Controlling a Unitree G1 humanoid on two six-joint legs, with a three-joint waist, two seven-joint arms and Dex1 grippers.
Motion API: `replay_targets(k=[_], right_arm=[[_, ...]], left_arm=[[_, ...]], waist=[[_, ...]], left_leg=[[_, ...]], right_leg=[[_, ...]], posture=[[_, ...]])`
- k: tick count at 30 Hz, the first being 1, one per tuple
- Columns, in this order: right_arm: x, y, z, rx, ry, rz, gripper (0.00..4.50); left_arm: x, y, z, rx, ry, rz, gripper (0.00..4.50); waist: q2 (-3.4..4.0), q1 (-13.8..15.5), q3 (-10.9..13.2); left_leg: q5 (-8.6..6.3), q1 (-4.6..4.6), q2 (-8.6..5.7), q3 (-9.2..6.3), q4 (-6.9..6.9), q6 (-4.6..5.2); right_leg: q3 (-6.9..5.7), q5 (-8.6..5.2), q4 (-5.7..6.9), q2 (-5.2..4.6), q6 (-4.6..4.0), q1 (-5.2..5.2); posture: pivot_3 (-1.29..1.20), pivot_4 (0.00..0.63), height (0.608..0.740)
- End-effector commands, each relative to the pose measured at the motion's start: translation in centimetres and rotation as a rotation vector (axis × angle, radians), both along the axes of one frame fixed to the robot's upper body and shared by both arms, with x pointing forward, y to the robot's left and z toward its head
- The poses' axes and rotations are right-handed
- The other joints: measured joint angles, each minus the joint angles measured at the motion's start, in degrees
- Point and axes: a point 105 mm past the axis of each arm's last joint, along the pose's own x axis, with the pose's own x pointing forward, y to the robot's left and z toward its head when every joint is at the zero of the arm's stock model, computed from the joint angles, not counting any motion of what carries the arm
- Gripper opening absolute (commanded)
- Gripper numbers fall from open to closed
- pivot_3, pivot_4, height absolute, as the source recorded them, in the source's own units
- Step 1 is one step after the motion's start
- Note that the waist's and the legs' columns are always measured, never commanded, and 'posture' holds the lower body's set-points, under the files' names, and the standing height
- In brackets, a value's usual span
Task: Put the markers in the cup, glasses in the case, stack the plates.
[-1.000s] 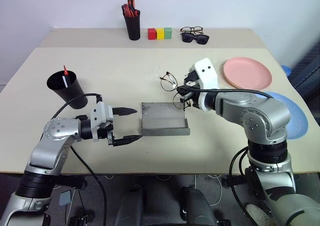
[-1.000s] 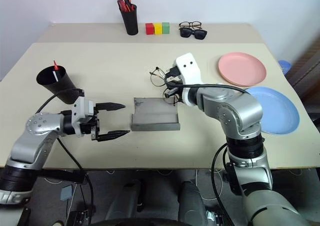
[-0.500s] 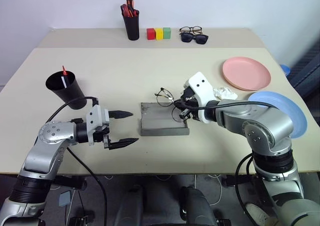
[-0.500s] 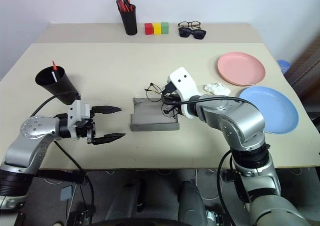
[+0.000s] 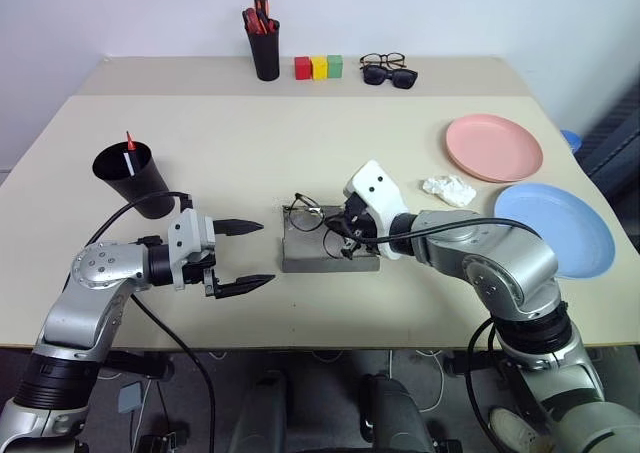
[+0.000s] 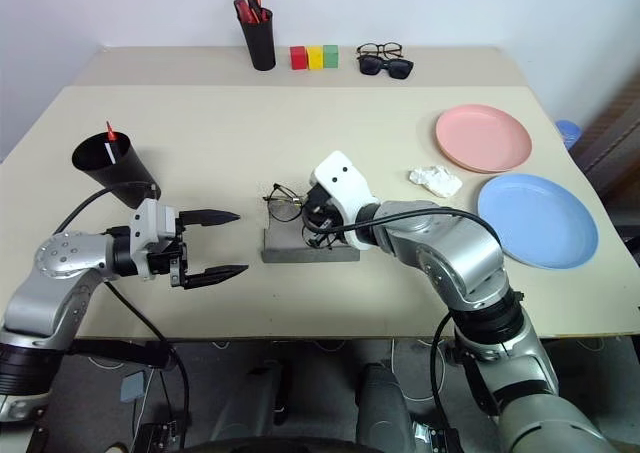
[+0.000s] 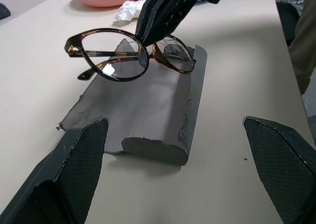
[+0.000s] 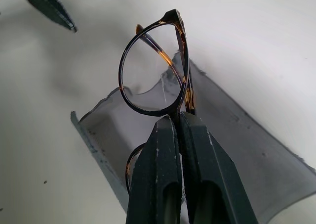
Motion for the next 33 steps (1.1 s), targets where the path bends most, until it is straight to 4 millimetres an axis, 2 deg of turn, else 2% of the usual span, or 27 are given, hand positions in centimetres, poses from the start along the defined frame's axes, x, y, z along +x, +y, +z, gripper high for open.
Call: replay_targets(k=[1,7,17,23,28,31,33], right_arm=[[0.2,-0.2,0.4,-0.012,-0.044,0.022,0.06],[0.8,-1.1,0.2,-0.047,-0.053,0.028,0.06],[1.7,-1.0,1.8,-0.021,-0.095,0.018,0.06],[2.0,-1.2,1.3,-0.023,-0.095,0.005,0.06],[1.3,-1.6,0.2,-0.031,-0.061,0.012,0.06],[0.8,-2.0,-0.1,-0.035,-0.032,0.016,0.89],[0.5,-2.2,-0.2,-0.042,-0.023,0.017,1.9]], left_arm=[[-0.4,-0.1,1.2,-0.008,-0.049,-0.011,4.5],[-0.5,0.0,1.2,-0.011,-0.049,0.001,4.5],[-0.6,-0.3,1.0,-0.022,-0.047,0.009,4.5],[-0.6,-0.3,1.1,-0.022,-0.049,0.009,4.5],[-0.6,-0.3,1.1,-0.022,-0.049,0.01,4.5],[-0.5,-0.2,1.1,-0.021,-0.048,0.014,4.5],[-0.4,-0.1,1.1,-0.022,-0.047,0.016,4.5]], waist=[[0.0,0.0,0.0],[0.0,0.0,0.0],[0.0,0.0,0.0],[0.0,0.1,0.0],[0.0,0.1,0.0],[0.0,0.0,0.0],[0.0,0.0,0.0]], left_leg=[[0.0,0.0,0.0,0.0,0.0,0.0],[0.0,0.0,0.0,0.0,0.0,0.0],[-0.01,0.01,0.0,0.0,0.01,-0.01],[0.0,-0.01,0.0,0.0,-0.01,-0.01],[-0.01,0.0,0.0,0.01,-0.01,-0.01],[-0.01,0.0,0.0,0.01,0.0,-0.01],[-0.01,0.0,0.0,0.0,-0.01,-0.01]], right_leg=[[0.0,0.0,0.0,0.0,0.0,0.0],[0.0,0.0,0.0,0.0,0.0,0.0],[0.0,0.01,0.0,0.0,-0.02,0.0],[0.0,0.01,-0.01,0.0,-0.02,-0.01],[0.0,0.01,-0.01,0.0,-0.02,0.0],[0.0,0.01,-0.01,0.0,-0.03,0.0],[0.0,0.01,-0.01,0.0,-0.02,-0.01]], posture=[[0.0,0.15,0.74],[0.0,0.15,0.74],[0.0,0.15,0.74],[0.0,0.15,0.74],[0.0,0.15,0.74],[0.0,0.15,0.74],[0.0,0.15,0.74]])
